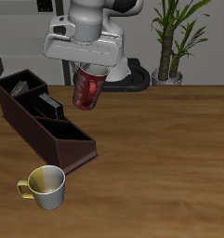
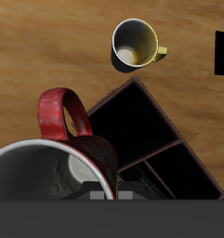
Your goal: Place the black book into the right desk caddy's front compartment and place the yellow book into the right desk caddy's right compartment and place the red mug into the right desk caddy's left compartment
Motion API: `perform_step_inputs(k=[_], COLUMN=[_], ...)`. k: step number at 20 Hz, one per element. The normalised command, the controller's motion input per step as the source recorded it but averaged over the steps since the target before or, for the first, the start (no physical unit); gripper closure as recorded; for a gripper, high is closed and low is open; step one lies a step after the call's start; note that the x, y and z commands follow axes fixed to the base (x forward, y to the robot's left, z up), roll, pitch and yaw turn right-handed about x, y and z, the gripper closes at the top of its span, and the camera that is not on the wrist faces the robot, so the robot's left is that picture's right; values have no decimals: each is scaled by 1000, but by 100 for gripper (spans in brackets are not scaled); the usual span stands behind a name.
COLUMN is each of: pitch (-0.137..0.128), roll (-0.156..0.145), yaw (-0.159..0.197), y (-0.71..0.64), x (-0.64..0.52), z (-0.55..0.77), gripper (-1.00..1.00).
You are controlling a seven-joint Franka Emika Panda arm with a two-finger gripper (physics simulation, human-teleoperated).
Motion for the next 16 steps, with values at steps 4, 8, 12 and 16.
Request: perform_step_inputs(k=[4, 8, 12, 16], pitch=[38, 27, 21, 17], roll=[-6, 35, 68, 57], yaw=[-39, -45, 18, -5], y=[-4, -88, -132, -111], x=[111, 64, 74, 104], z=[-147, -2, 119, 184], gripper=[100, 100, 100, 100])
